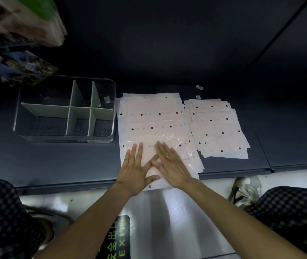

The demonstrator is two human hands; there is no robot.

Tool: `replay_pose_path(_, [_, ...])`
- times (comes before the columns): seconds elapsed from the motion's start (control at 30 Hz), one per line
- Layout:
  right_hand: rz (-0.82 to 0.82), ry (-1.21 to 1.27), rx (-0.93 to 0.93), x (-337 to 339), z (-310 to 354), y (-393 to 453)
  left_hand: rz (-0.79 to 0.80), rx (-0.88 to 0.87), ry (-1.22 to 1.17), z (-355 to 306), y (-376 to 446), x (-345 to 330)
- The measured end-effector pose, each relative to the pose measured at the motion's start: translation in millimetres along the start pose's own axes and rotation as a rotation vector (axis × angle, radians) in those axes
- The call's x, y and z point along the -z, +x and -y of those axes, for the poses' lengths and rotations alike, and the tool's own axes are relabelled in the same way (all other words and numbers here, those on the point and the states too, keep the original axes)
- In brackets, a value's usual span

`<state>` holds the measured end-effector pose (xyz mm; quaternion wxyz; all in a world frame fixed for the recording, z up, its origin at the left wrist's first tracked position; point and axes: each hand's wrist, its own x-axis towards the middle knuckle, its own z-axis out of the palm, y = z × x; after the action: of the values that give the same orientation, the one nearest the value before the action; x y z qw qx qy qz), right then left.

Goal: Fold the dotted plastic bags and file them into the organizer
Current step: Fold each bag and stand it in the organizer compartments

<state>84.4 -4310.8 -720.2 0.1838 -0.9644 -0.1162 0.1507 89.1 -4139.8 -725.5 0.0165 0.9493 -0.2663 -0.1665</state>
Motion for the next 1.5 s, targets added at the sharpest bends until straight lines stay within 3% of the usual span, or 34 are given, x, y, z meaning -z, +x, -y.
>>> replay_pose_path(0.23, [-0.069, 0.101, -0.302, 28.3, -47.5, -23.2, -0.020, -0.044, -0.041, 7.5, -0.9, -0.9])
replay_pose_path(0.33, [-0.244, 0.095, -0.304, 47.1, -45.2, -12.7, -0.024, -0.052, -0.060, 8.2, -0.8, -0.4])
replay_pose_path(0.4, [-0.275, 0.012, -0.269, 59.8, -41.3, 1.0, -0.023, -0.060, -0.069, 8.8, -1.2, 0.3])
replay_pose_path(0.57, [-0.001, -0.006, -0.213, 73.9, -39.6, 32.2, -0.013, -0.072, -0.113, 13.0, -0.4, 0.9])
replay_pose_path(0.83, [0.200, 0.015, -0.277, 83.9, -40.3, 41.3, -0.065, -0.070, -0.198, 16.5, 0.9, 12.2])
replay_pose_path(1.03, [0.185, 0.535, -0.513, 84.0, -20.0, 7.1, -0.273, -0.108, -0.249, 10.3, -9.3, 19.2])
replay_pose_path(1.2, [0.138, 1.490, -0.848, 51.7, 14.5, -36.8, -0.361, -0.152, -0.211, -3.5, -19.8, 18.4])
replay_pose_path(1.27, [0.202, 1.588, -0.859, 41.1, 23.4, -48.9, -0.426, -0.149, -0.217, -5.6, -22.7, 17.6])
replay_pose_path(1.37, [0.213, 1.311, -0.766, 36.4, 28.3, -54.8, -0.422, -0.101, -0.265, -2.1, -27.7, 15.7])
replay_pose_path(1.47, [-0.094, 0.712, -0.474, 42.9, 12.6, -52.1, -0.388, -0.029, -0.425, -0.1, -28.7, 14.1])
replay_pose_path(1.5, [-0.101, 0.576, -0.338, 46.3, 6.5, -50.6, -0.372, 0.011, -0.481, -0.1, -27.1, 13.1])
